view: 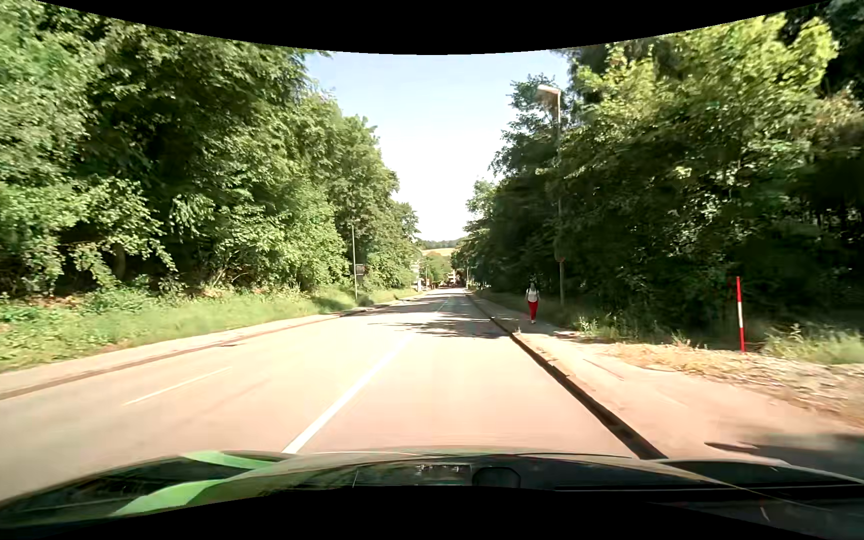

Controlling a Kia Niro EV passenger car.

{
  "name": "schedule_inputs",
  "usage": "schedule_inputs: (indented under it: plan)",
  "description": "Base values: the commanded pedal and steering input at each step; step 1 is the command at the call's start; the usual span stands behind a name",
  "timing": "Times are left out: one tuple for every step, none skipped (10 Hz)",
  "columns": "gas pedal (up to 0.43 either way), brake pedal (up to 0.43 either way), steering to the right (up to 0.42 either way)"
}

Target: Follow the waypoints while adhering to traffic rules and regulations

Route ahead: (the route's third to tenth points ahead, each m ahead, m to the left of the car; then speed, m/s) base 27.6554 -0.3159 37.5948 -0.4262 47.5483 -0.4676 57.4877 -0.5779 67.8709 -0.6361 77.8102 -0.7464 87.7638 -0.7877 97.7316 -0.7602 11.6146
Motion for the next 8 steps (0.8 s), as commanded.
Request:
schedule_inputs:
  plan:
    - [0.047,0.000,-0.004]
    - [0.067,0.000,-0.004]
    - [0.067,0.000,-0.004]
    - [0.079,0.000,-0.004]
    - [0.079,0.000,-0.003]
    - [0.079,0.000,-0.001]
    - [0.079,0.000,0.000]
    - [0.087,0.000,0.000]
